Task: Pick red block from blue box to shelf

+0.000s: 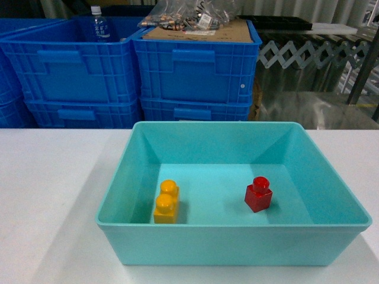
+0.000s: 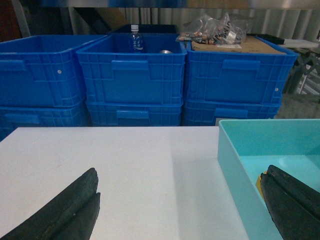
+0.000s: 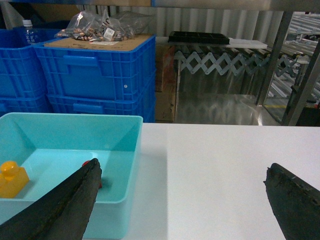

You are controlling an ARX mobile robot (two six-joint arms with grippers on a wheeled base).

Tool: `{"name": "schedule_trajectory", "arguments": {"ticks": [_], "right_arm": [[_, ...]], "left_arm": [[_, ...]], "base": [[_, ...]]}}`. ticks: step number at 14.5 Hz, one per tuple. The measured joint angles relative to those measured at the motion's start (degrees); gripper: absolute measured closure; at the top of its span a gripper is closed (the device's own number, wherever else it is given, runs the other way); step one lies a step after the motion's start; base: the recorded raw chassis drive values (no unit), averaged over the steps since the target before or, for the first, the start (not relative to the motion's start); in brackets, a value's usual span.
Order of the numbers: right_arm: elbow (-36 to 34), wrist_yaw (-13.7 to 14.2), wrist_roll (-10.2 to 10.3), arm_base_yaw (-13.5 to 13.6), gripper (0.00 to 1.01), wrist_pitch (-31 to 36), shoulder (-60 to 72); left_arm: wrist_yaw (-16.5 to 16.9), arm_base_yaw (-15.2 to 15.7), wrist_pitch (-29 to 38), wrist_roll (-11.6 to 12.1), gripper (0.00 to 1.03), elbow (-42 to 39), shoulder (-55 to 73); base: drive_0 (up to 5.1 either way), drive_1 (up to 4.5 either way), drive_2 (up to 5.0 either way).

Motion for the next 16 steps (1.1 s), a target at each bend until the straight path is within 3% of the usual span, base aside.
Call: {"name": "schedule_trajectory", "arguments": {"ticks": [16], "right_arm": [[0.0,0.0,0.0,0.0,0.03,0.0,0.0]], "left_arm": [[0.0,0.0,0.0,0.0,0.05,0.0,0.0]], "base": [[0.0,0.0,0.0]]}}
